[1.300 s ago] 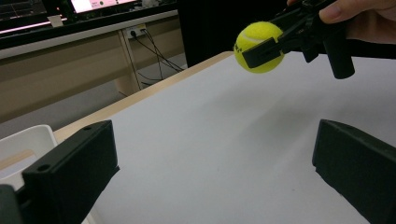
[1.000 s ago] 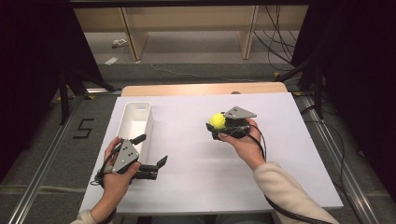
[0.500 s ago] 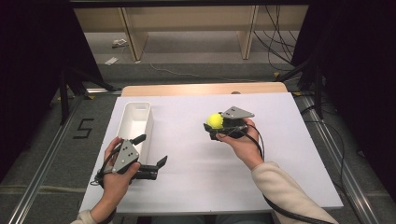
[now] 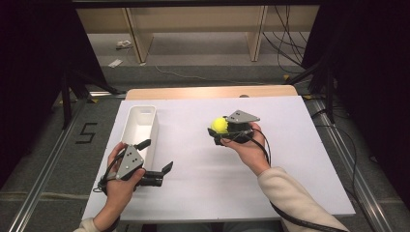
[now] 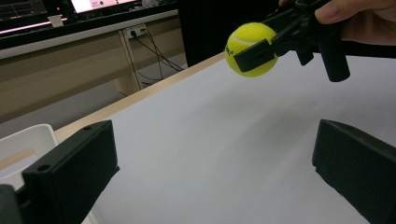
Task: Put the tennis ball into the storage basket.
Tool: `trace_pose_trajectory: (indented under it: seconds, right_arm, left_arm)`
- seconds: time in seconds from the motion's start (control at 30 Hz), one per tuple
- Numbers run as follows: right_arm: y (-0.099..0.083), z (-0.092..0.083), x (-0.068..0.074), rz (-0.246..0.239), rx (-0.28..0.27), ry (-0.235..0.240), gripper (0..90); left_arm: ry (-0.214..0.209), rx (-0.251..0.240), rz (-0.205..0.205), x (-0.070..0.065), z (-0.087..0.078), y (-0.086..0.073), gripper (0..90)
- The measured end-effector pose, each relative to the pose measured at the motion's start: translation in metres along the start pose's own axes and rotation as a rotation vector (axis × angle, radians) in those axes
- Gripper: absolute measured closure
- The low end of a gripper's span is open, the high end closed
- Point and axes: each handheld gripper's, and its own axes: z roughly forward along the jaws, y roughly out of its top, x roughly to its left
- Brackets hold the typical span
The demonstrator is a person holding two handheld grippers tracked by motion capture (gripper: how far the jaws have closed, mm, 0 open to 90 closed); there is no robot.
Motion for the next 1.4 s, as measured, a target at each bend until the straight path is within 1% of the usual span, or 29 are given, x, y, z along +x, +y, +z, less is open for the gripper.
trace_pose_trajectory:
  seconds: [0.53, 0.9, 1.4]
  right_arm:
    - [0.002, 0.006, 0.007, -0.008, 0.005, 0.019, 26.1]
    - [0.003, 0.009, 0.010, -0.009, 0.003, 0.025, 26.2]
    - [0.005, 0.016, 0.016, -0.018, 0.009, 0.039, 26.2]
  left_arm:
    - [-0.002, 0.000, -0.002, -0.001, -0.001, 0.000, 0.0]
    - [-0.003, -0.001, -0.003, -0.001, -0.001, 0.000, 0.0]
    - [-0.008, -0.001, 0.003, -0.002, -0.001, 0.000, 0.0]
